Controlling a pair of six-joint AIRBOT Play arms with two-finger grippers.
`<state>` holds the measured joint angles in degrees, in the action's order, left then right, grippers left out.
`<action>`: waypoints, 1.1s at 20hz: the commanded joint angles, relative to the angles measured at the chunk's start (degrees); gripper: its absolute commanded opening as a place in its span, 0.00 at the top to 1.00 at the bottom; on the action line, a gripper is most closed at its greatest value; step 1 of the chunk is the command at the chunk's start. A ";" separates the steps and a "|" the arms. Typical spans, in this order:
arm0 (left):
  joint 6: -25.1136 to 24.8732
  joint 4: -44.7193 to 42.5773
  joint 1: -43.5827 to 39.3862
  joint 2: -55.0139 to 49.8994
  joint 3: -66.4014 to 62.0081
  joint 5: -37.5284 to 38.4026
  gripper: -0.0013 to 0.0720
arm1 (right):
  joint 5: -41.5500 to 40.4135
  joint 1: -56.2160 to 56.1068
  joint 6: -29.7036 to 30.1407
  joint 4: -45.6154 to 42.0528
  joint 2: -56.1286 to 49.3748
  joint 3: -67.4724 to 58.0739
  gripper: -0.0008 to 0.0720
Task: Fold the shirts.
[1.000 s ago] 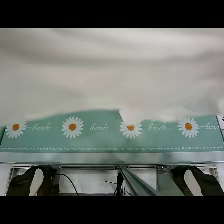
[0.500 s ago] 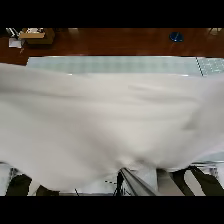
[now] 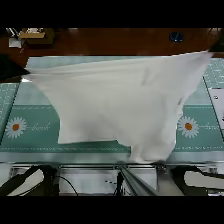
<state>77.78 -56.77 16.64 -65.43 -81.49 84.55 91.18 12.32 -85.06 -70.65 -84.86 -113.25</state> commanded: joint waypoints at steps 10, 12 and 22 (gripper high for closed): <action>-7.32 8.81 -6.21 -25.73 -0.35 -35.93 0.95 | -32.11 -8.33 -1.07 1.29 -20.31 -0.07 0.96; -8.90 8.79 -7.41 -27.96 -0.35 -39.87 0.95 | -33.55 -8.31 -1.22 1.18 -21.92 -0.07 0.96; -13.11 5.22 -6.84 -34.75 -1.16 -30.77 0.95 | -23.08 -7.08 -1.90 1.09 -24.79 -0.07 0.96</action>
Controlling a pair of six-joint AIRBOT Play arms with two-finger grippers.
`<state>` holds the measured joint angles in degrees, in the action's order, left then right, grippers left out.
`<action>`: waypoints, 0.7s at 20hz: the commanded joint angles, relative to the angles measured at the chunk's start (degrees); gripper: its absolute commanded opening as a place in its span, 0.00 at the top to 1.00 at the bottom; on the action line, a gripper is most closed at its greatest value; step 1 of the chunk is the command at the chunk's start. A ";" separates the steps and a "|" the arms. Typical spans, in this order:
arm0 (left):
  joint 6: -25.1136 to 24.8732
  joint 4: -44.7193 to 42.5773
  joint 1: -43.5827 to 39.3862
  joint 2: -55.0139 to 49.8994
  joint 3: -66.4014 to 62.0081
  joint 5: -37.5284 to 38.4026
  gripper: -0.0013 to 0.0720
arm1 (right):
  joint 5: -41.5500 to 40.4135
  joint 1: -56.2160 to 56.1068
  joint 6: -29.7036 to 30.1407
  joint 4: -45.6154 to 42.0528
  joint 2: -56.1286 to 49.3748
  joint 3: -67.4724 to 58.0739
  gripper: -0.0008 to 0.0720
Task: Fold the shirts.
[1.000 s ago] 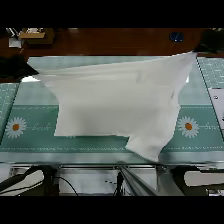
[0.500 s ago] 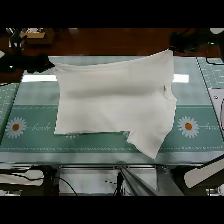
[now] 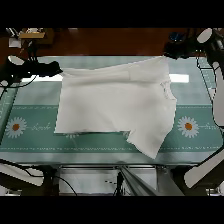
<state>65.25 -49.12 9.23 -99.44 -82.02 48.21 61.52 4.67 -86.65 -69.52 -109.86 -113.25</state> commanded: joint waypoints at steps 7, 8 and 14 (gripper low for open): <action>4.98 -6.58 5.38 -0.57 -7.98 28.61 0.95 | 26.49 4.55 -0.94 -1.18 3.37 -0.07 0.96; 5.14 -6.58 5.35 -0.87 -7.93 29.44 0.95 | 28.00 4.02 -1.25 -2.49 3.13 -0.04 0.96; 5.53 -7.54 2.71 -4.15 -7.93 30.84 0.95 | 29.73 0.46 -3.45 -4.79 -0.33 -0.04 0.96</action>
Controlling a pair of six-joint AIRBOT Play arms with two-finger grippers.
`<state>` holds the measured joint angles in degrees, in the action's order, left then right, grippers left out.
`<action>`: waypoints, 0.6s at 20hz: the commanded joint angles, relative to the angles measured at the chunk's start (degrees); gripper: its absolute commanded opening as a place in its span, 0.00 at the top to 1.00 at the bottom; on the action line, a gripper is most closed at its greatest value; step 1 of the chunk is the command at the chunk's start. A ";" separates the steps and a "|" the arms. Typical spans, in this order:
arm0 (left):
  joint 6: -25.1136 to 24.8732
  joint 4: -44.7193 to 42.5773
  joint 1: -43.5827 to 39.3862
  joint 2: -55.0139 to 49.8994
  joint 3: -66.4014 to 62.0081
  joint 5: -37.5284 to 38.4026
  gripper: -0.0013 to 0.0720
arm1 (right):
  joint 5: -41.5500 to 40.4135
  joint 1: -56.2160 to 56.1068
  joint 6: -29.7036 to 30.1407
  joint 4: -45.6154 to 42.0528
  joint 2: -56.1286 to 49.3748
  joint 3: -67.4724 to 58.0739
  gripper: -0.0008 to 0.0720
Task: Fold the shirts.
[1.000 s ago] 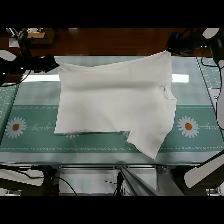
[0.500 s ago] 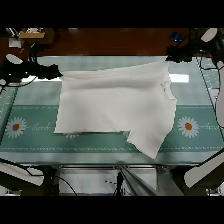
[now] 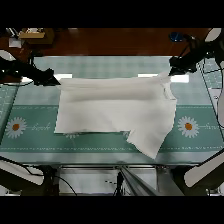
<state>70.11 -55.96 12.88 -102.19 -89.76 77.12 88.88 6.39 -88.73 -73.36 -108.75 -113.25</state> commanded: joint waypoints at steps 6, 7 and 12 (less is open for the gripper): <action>1.14 -1.42 -0.61 -3.56 -0.28 3.82 0.41 | 5.42 -1.42 0.46 -4.24 -3.87 -0.07 0.66; 1.14 -2.69 0.46 -3.17 -0.92 5.92 0.41 | 8.07 -0.96 2.40 -7.19 -3.50 -0.07 0.50; 3.72 -11.39 8.79 1.81 2.80 19.74 0.41 | 17.84 4.96 4.20 -18.51 2.49 1.60 0.49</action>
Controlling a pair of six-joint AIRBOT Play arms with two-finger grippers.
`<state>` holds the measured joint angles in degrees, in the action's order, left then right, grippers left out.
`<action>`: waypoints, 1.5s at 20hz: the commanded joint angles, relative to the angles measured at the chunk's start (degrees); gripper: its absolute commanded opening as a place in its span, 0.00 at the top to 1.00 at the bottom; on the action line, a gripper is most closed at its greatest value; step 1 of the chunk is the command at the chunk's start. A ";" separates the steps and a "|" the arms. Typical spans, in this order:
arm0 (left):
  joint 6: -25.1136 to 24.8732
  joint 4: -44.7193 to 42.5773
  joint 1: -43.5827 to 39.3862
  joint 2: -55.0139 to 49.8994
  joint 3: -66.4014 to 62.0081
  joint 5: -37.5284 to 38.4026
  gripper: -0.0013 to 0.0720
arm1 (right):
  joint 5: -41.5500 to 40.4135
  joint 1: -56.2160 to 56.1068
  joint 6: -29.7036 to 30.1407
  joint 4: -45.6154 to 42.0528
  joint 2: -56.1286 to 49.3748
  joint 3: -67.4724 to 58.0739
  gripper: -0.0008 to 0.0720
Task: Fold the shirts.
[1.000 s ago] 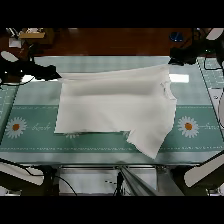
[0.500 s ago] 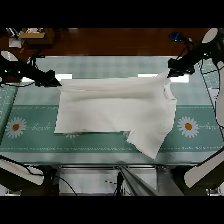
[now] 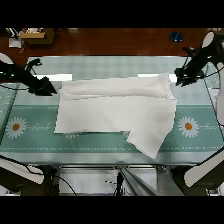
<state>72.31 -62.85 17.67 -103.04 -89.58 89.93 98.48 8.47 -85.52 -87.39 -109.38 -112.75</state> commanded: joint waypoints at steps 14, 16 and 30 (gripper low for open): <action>-7.41 3.63 16.15 23.89 51.95 -12.92 0.13 | -18.16 17.53 9.92 15.87 34.49 52.19 0.32; -7.61 8.26 16.09 23.89 51.93 -16.20 0.13 | -18.08 17.53 9.94 16.00 35.19 53.37 0.32; -7.15 9.92 3.52 23.06 52.94 -21.38 0.95 | -15.26 17.57 8.85 16.09 35.21 53.55 0.32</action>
<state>64.84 -52.75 22.33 -79.85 -36.75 69.60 80.88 26.00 -76.18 -67.90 -74.22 -59.29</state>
